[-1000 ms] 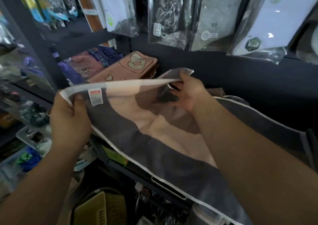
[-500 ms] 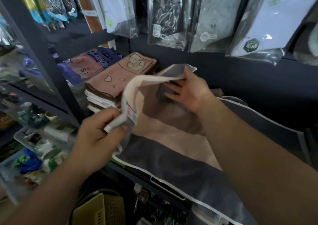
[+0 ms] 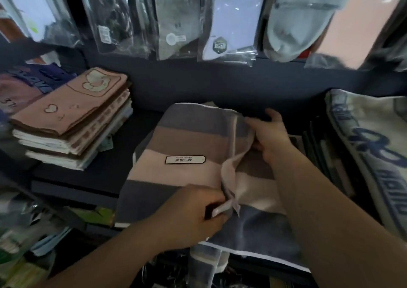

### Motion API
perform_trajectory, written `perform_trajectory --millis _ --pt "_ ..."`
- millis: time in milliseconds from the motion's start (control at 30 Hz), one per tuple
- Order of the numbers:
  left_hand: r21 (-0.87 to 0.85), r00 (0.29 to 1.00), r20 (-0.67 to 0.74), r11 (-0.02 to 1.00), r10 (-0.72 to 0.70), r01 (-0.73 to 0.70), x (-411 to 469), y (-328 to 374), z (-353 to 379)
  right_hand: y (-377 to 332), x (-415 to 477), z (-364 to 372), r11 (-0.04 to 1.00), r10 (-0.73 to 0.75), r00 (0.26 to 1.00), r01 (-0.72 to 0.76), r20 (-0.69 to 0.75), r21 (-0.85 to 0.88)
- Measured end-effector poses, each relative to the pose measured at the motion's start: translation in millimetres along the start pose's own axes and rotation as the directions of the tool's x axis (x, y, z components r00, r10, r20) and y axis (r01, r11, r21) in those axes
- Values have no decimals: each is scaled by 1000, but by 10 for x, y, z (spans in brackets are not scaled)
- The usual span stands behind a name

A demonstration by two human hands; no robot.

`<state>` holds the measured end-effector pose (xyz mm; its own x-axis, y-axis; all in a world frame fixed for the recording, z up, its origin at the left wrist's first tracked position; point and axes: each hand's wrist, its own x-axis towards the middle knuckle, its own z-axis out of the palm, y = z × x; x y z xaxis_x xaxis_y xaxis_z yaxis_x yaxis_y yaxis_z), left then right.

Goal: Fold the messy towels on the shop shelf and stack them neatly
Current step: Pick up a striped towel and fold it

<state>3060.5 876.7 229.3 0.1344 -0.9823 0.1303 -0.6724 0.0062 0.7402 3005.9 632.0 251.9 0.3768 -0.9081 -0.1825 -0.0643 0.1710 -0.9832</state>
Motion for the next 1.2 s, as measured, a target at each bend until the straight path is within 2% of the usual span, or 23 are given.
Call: perform_trajectory --millis 100,233,333,467,533,600,667,733,800,900,967,1033,1100,1200 --pt "68 999 25 997 -28 27 12 -31 92 223 -38 -70 993 -22 998 28 52 -112" --pt "24 999 26 999 -23 22 31 54 2 301 -49 -68 981 10 995 10 100 -192" --pt "-85 1000 4 996 -4 4 42 219 -59 194 -101 -112 974 -59 990 84 126 -209" --pt "-116 998 18 991 64 -62 88 448 -33 31 -159 -288 979 -117 989 130 90 -156" --pt "-85 994 64 993 85 -79 136 468 56 36 -164 -394 978 -132 991 134 25 -161" --pt "-18 983 171 998 69 -67 194 428 150 117 -164 -492 973 -135 990 128 -26 -191" --pt "87 953 302 996 0 -27 228 356 214 233 -164 -525 947 -141 990 133 -6 -294" --pt "114 946 318 993 -61 26 208 276 231 350 -167 -484 876 -145 988 154 56 -458" --pt "-5 977 197 996 -84 87 162 209 193 446 -110 -416 722 -142 979 202 144 -662" --pt "-79 983 -134 990 -126 116 70 19 44 423 -163 -277 508 -125 978 208 168 -836" --pt "-38 899 -391 980 -196 197 -15 -191 -102 341 -258 -150 431 -217 959 261 182 -864" --pt "-14 769 -566 937 -296 350 -131 -409 -261 252 -326 38 382 -291 918 369 269 -847" --pt "-16 664 -645 876 -377 482 -265 -614 -408 164 -379 282 340 -287 862 499 417 -797" --pt "17 625 -624 791 -470 612 -431 -804 -532 74 -434 714 333 -205 783 620 588 -710"
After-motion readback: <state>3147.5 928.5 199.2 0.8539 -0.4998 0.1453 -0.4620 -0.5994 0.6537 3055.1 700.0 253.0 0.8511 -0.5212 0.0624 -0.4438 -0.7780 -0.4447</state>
